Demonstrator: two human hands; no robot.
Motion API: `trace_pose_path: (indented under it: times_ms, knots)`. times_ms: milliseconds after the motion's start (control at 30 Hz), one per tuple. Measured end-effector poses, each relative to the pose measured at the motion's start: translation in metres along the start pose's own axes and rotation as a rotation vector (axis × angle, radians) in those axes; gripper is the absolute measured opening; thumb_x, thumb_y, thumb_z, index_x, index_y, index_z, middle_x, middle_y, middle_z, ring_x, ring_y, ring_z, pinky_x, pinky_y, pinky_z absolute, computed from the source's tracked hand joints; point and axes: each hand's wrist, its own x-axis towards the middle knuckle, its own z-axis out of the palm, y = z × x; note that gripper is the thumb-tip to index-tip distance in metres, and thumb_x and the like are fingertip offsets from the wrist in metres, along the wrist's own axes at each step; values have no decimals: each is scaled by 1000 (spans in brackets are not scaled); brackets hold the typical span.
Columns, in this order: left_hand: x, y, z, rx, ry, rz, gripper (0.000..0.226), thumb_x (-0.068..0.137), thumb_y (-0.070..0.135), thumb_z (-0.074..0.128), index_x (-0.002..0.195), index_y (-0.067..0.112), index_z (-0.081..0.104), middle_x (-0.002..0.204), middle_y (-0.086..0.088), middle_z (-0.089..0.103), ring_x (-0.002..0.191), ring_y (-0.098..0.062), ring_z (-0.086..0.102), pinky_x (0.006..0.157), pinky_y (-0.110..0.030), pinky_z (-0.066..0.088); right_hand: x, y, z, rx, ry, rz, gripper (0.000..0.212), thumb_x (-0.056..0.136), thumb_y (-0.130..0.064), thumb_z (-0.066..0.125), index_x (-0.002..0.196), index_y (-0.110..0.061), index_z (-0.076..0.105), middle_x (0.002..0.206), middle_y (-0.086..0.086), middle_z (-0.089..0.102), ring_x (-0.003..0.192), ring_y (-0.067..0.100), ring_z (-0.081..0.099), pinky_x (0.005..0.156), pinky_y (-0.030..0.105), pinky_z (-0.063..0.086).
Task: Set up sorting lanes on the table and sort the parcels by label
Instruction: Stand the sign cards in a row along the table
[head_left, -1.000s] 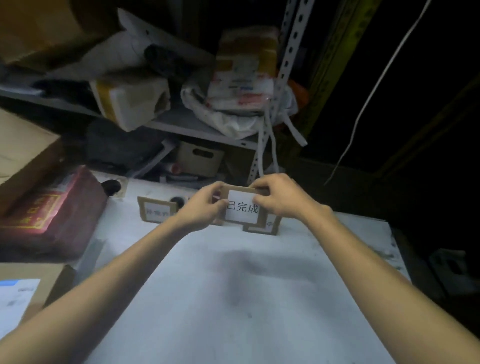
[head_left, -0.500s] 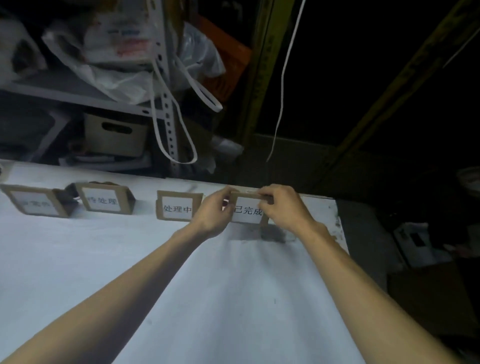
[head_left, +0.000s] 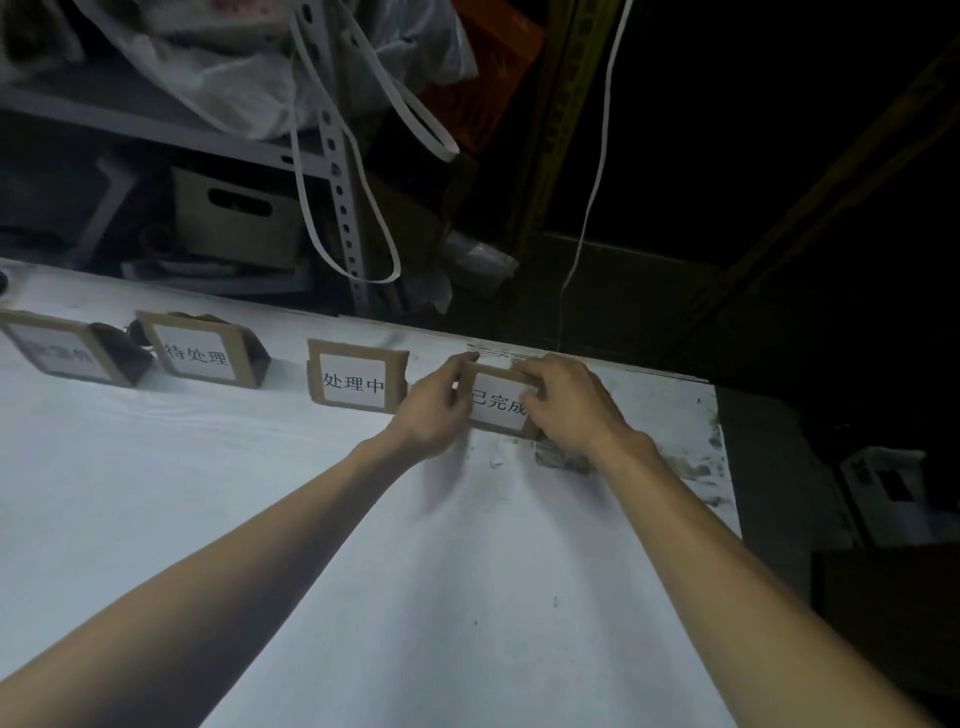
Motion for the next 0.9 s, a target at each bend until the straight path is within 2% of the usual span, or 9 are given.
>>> trace_pose_path:
  times_ms: [133, 233, 300, 400, 533, 600, 767, 833, 900]
  knots:
    - [-3, 8, -5, -1, -48, -36, 57, 98, 9, 47, 150, 16, 25, 134, -14, 57, 122, -27, 57, 97, -39, 52, -1, -5, -1, -10, -48, 12, 37, 93, -16, 62, 130, -23, 64, 122, 2, 64, 114, 21, 59, 92, 35, 56]
    - [-7, 14, -11, -5, -77, -24, 64, 95, 7, 53, 151, 16, 23, 137, -14, 54, 123, -27, 56, 94, -31, 50, -3, -13, -6, -35, -62, 23, 47, 94, -20, 64, 141, -21, 55, 132, 5, 60, 121, 22, 56, 93, 30, 51]
    - [-12, 18, -19, 20, -97, -3, 71, 92, 6, 57, 152, 18, 21, 143, -12, 46, 129, -27, 50, 92, -25, 46, -5, -22, -12, -34, -64, 34, 53, 96, -24, 63, 147, -21, 48, 138, 6, 54, 126, 22, 52, 96, 31, 49]
    - [-22, 31, -39, 45, -120, 43, 73, 91, 10, 60, 153, 20, 21, 150, -9, 36, 133, -23, 41, 96, -25, 39, -6, -49, -26, -38, -55, 9, 53, 97, -31, 61, 148, -25, 47, 145, 2, 49, 134, 21, 45, 103, 35, 44]
    - [-46, 45, -94, -62, -140, 57, 60, 94, 19, 60, 147, 23, 32, 140, 2, 45, 127, -15, 44, 96, -27, 39, -3, -110, -47, 4, -21, -59, 41, 98, -35, 60, 138, -27, 58, 142, -3, 55, 129, 17, 52, 99, 33, 45]
    - [-66, 42, -140, -84, -103, 61, 53, 94, 20, 60, 143, 25, 39, 133, 8, 49, 121, -13, 52, 98, -28, 43, -1, -151, -55, 38, -34, -109, 36, 98, -34, 60, 133, -26, 62, 135, -4, 62, 124, 16, 57, 98, 31, 47]
    - [-122, -6, -271, -46, 47, -4, 27, 91, 23, 60, 117, 25, 61, 116, 3, 67, 106, -12, 64, 95, -32, 51, 14, -271, -49, 29, -73, -271, 32, 97, -36, 62, 126, -24, 66, 127, -5, 68, 117, 14, 62, 87, 24, 44]
    - [-139, -32, -312, -61, 126, -67, 24, 81, 32, 55, 103, 32, 63, 108, 1, 70, 101, -17, 67, 90, -35, 53, 22, -315, -35, 13, -105, -328, 31, 97, -36, 62, 124, -24, 67, 125, -3, 69, 116, 15, 62, 92, 27, 47]
    - [-150, -60, -343, -63, 223, -112, 20, 80, 32, 53, 98, 33, 62, 103, 0, 71, 93, -17, 66, 80, -31, 52, 33, -353, -14, -8, -144, -373, 30, 96, -35, 63, 122, -23, 68, 123, -1, 70, 114, 16, 63, 98, 31, 50]
